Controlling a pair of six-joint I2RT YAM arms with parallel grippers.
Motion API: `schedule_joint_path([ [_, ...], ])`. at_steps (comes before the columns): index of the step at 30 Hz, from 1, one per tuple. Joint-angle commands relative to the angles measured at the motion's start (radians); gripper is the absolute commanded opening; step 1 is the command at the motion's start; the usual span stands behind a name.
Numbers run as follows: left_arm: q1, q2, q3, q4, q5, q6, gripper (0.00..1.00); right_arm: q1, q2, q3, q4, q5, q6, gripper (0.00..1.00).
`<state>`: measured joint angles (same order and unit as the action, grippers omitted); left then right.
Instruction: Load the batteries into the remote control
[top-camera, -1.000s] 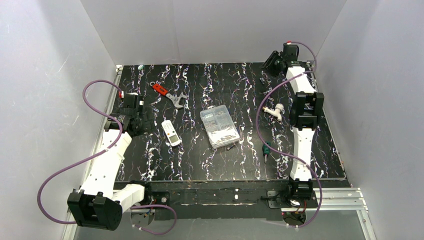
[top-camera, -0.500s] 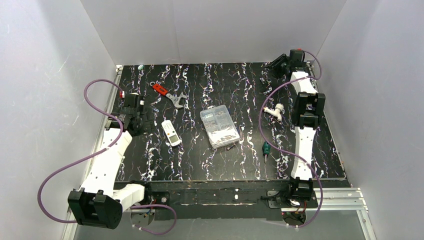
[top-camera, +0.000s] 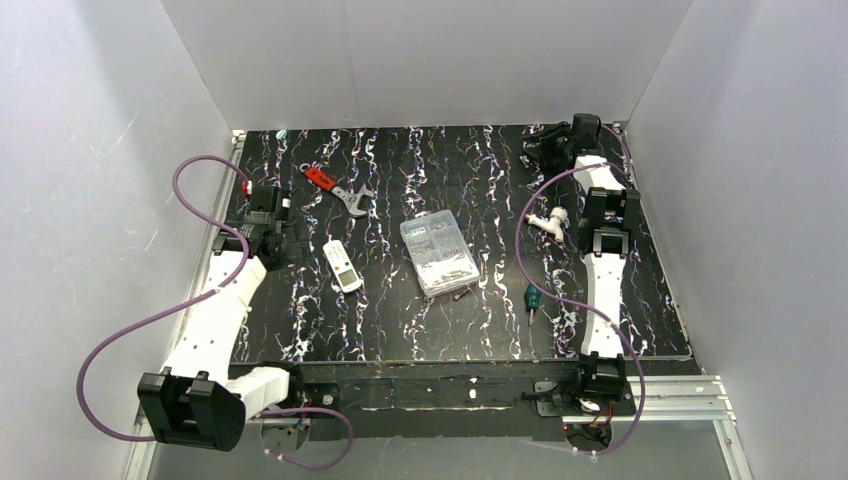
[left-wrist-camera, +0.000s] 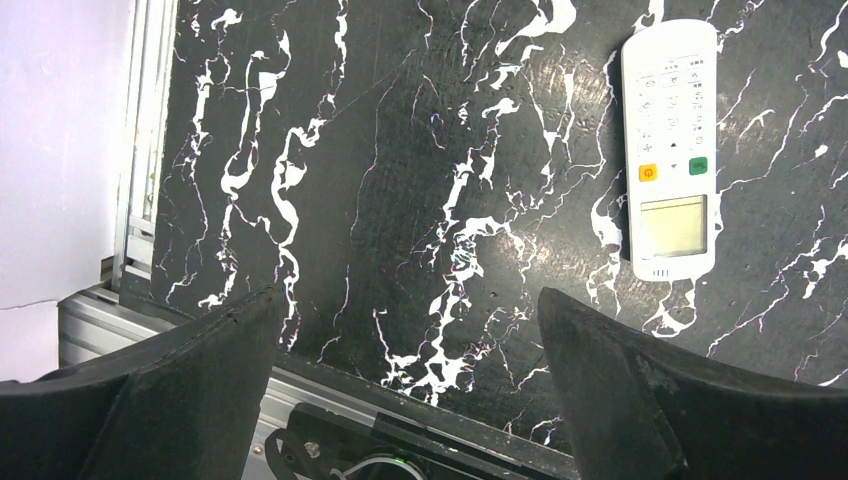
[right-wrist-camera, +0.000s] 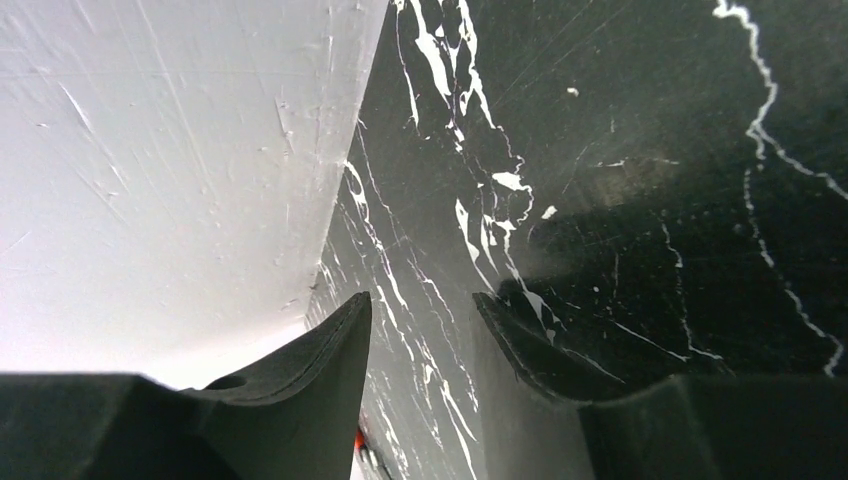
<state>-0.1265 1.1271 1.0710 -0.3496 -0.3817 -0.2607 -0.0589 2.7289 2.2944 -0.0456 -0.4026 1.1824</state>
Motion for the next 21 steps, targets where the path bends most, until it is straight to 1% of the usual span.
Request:
schedule_joint_path([
  [1, -0.002, 0.009, 0.031, -0.075, -0.033, 0.012, 0.99, -0.005, 0.009, 0.009, 0.067, -0.041, 0.083, 0.49],
  [10, -0.002, 0.008, 0.028, -0.075, -0.022, 0.003, 0.99, -0.004, -0.039, -0.127, 0.107, -0.136, 0.077, 0.48],
  [16, -0.002, -0.006, 0.027, -0.075, -0.017, 0.000, 0.99, -0.005, -0.060, -0.130, 0.002, -0.175, 0.016, 0.47],
  [21, -0.002, -0.017, 0.025, -0.080, -0.015, -0.002, 0.99, -0.005, -0.042, -0.102, -0.028, -0.280, -0.024, 0.47],
])
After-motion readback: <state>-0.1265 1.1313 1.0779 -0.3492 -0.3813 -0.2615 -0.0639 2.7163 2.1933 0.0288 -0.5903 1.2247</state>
